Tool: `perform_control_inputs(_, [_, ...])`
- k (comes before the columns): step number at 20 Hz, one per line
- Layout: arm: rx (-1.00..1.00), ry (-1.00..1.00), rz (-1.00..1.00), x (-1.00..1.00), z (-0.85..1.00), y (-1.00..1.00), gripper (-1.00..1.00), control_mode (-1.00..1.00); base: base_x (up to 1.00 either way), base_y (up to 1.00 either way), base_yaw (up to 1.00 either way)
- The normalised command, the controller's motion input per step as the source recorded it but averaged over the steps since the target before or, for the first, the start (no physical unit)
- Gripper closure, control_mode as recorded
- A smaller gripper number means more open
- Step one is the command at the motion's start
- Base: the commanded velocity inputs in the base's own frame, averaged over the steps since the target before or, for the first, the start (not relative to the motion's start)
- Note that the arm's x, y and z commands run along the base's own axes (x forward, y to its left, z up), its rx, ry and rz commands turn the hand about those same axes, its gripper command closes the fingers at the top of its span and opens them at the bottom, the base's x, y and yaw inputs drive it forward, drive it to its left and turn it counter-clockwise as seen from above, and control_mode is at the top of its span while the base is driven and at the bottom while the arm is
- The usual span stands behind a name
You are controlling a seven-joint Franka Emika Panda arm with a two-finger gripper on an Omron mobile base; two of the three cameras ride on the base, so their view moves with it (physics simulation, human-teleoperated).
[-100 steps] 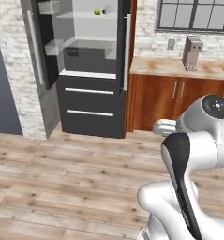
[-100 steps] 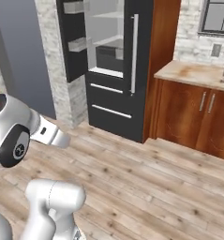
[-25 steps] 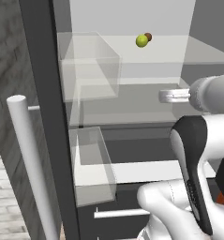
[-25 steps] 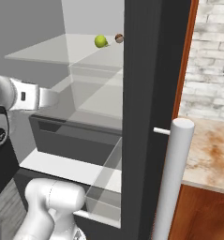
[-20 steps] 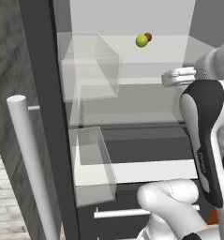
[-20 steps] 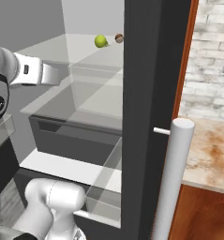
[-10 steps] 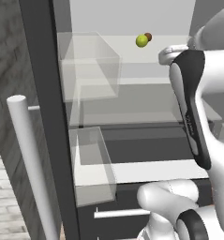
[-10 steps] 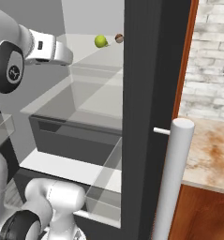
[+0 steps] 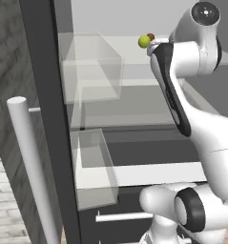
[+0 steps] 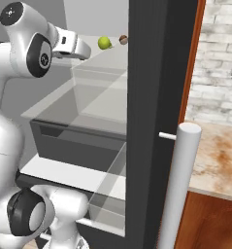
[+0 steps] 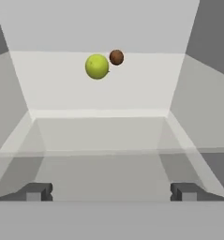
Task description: Pick the pear and apple from the fridge and place them on the plate next to the blender to make a fruit smoothie.
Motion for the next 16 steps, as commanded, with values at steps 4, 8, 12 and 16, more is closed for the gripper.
perform_control_inputs(4, [0.16, 0.04, -0.02, 1.0, 0.0, -0.07, -1.0, -1.0, 0.0, 0.0, 0.0])
perform_control_inputs(8, [0.13, 0.03, 0.0, 1.0, 0.0, -0.13, -1.0, -1.0, 0.0, 0.0, 0.0])
perform_control_inputs(12, [0.0, 0.08, 0.0, 0.92, -0.01, -0.04, -1.0, -1.0, 0.0, 0.0, 0.0])
perform_control_inputs(16, [0.0, 0.09, 0.0, 0.79, -0.11, -0.01, -1.0, -1.0, 0.0, 0.0, 0.0])
